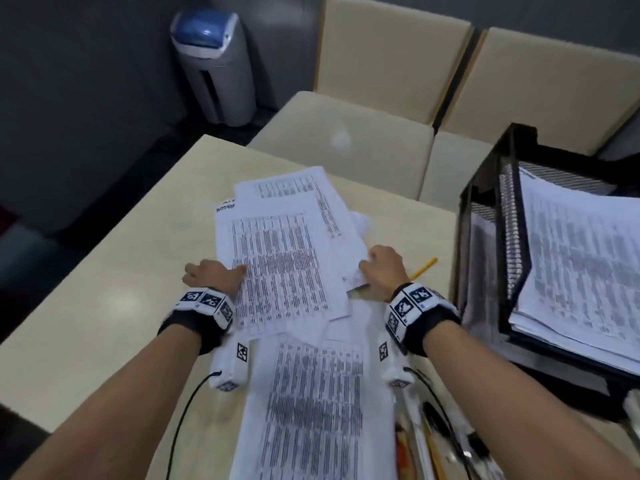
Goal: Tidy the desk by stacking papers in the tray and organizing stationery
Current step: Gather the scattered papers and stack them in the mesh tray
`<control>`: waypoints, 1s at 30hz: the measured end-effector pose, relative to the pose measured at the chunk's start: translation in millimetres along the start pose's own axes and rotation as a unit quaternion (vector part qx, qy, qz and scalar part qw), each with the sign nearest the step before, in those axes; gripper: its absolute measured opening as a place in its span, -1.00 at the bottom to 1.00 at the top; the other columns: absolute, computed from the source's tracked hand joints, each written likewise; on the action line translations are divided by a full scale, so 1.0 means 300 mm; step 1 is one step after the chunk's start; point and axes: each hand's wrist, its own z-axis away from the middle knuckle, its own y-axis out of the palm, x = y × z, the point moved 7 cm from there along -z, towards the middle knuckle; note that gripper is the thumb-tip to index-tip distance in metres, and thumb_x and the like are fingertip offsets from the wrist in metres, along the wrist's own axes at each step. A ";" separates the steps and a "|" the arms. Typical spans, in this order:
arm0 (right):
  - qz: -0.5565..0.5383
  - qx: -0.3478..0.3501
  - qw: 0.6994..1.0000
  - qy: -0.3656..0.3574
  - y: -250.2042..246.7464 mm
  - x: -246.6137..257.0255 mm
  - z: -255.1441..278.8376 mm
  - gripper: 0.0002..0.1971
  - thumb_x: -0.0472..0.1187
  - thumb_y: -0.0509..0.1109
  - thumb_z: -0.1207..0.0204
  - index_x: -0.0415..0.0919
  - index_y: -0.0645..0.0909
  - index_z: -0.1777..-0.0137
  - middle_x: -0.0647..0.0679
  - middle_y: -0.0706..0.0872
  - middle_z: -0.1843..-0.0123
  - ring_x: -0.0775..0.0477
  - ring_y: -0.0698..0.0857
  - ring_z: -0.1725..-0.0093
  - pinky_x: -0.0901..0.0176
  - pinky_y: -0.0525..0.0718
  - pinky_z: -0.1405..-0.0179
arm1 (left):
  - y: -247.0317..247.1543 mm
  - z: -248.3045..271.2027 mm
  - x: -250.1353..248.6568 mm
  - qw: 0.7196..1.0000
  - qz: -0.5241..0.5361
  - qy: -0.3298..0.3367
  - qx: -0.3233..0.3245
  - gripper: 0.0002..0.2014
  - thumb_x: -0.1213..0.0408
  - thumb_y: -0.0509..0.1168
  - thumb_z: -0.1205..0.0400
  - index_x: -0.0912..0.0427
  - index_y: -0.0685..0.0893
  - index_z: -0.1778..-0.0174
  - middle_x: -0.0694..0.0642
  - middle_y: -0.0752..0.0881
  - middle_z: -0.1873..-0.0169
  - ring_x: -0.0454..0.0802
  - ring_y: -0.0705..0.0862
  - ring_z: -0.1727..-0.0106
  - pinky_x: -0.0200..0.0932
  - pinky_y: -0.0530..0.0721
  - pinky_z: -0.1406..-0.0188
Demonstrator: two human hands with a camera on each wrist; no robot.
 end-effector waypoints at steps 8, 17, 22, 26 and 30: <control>0.041 -0.008 0.997 0.071 0.159 0.152 -0.035 -0.46 0.01 0.27 -0.54 -0.37 0.37 -0.37 -0.29 0.47 -0.39 -0.32 0.45 -0.39 -0.09 0.47 -0.33 | 0.027 -0.124 -0.092 0.982 0.160 0.077 0.063 -0.45 -0.07 0.31 -0.56 0.48 0.65 0.02 0.41 0.70 0.04 0.32 0.69 -0.03 -0.06 0.67 0.09; -0.272 -0.043 0.961 0.007 0.149 0.262 0.013 -0.69 -0.33 0.26 -0.56 -0.23 0.55 -0.30 -0.07 0.69 -0.10 -0.04 0.64 0.01 0.24 0.58 0.10 | -0.101 -0.077 -0.178 0.930 0.307 0.190 0.063 -0.65 0.32 0.31 -0.59 0.43 0.59 -0.25 0.24 0.67 0.12 0.09 0.63 0.24 -0.17 0.60 0.34; -0.187 -0.054 0.979 -0.067 0.012 0.206 0.106 -0.61 0.23 0.31 -0.47 -0.13 0.58 0.09 0.03 0.61 0.22 0.05 0.58 0.22 0.46 0.50 0.24 | -0.304 0.056 -0.130 0.839 0.479 0.257 0.020 -0.79 0.35 0.31 -0.62 0.22 0.61 -0.17 0.09 0.72 0.07 0.01 0.69 0.05 -0.22 0.67 0.01; 0.018 0.001 1.000 -0.011 0.042 0.027 0.184 -0.32 0.18 0.48 -0.35 -0.20 0.46 -0.37 -0.23 0.55 -0.33 -0.24 0.56 -0.32 -0.18 0.53 -0.31 | -0.287 0.169 -0.050 0.860 0.432 0.262 0.065 -0.87 0.28 0.29 -0.63 0.18 0.62 -0.06 -0.02 0.69 0.19 -0.16 0.65 0.20 -0.55 0.62 0.30; -0.125 -0.039 0.990 0.061 0.028 -0.071 0.290 -0.52 0.04 0.40 -0.49 -0.38 0.55 -0.18 -0.31 0.64 -0.19 -0.24 0.59 -0.23 -0.03 0.54 -0.12 | -0.052 0.217 0.109 0.927 0.303 0.155 0.158 -0.72 0.13 0.33 -0.60 0.23 0.59 -0.12 0.15 0.70 0.04 0.10 0.66 0.01 -0.29 0.54 0.21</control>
